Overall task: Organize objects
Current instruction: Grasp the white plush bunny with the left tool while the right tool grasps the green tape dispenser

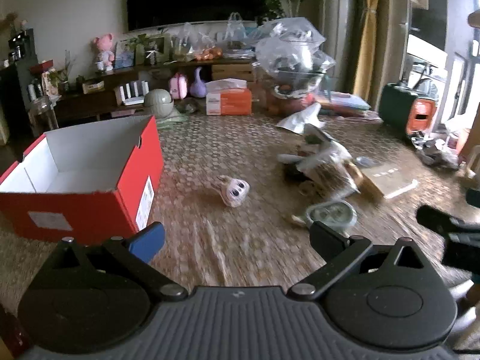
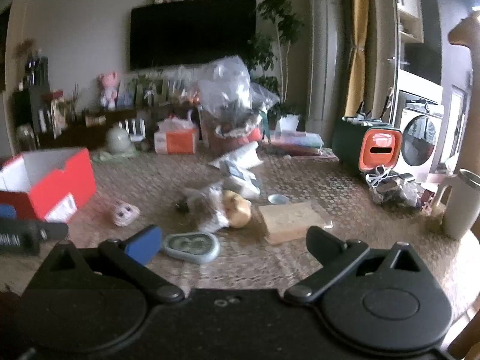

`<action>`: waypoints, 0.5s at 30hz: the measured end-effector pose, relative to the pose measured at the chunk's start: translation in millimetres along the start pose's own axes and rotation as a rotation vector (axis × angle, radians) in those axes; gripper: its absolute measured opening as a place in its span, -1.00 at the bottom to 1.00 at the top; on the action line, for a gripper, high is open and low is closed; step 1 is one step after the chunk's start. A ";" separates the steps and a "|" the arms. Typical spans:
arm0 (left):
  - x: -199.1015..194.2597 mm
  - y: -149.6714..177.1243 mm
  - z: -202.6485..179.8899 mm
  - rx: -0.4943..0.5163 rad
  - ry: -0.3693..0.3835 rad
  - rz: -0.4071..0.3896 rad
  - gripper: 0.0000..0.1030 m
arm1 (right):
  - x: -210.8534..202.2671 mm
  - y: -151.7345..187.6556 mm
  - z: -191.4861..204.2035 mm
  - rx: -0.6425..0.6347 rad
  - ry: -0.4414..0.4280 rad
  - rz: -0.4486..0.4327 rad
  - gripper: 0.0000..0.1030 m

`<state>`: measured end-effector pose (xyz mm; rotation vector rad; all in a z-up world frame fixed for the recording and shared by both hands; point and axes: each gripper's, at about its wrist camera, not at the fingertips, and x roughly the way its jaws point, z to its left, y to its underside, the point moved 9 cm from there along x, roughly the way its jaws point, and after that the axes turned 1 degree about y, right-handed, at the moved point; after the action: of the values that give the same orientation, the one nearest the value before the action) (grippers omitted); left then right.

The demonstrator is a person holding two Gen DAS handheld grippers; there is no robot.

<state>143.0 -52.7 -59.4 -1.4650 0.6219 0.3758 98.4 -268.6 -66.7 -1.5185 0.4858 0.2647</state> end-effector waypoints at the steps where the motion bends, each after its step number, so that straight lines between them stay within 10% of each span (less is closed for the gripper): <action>1: 8.8 -3.0 0.7 -0.003 -0.004 0.006 1.00 | 7.9 0.9 -2.2 -0.015 -0.003 0.010 1.00; 15: 127.3 -22.6 17.6 0.019 -0.068 0.085 1.00 | 99.2 24.2 24.9 -0.144 -0.088 0.144 0.98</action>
<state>259.7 -54.3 -117.7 -1.4048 0.6333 0.4827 177.9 -255.8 -134.4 -1.6062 0.5160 0.4855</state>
